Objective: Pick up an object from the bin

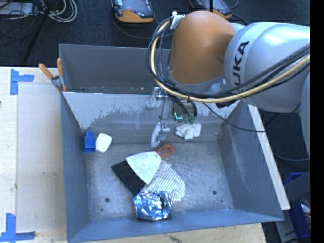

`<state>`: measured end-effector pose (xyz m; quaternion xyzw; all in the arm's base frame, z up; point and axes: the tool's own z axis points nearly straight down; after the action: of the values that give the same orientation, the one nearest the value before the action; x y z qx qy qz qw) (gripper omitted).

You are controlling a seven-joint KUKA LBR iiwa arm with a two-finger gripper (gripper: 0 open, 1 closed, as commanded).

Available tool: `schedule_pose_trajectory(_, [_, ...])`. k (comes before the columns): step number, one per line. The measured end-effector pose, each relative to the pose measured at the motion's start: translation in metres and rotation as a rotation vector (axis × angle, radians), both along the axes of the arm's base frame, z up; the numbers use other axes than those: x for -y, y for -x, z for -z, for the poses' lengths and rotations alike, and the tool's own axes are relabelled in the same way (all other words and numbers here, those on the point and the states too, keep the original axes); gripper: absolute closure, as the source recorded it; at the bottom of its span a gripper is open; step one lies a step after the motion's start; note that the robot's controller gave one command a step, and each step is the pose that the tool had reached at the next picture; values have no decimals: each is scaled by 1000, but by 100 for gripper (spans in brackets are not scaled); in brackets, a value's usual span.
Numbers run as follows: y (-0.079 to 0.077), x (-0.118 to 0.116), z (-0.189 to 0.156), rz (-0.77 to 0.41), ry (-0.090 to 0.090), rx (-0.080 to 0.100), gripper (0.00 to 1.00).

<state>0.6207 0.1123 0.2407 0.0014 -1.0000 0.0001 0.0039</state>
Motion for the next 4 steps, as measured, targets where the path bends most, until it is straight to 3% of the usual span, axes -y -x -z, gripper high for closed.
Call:
schedule_pose_trajectory(1, [-2,1,-5,2,-1,8,0])
schedule_pose_trajectory(2, [3,37,71,6,-1,11,0])
schedule_pose_trajectory(3, [15,89,84,6,0,2,0])
schedule_pose_trajectory(4, [10,82,94,64,0,8,0])
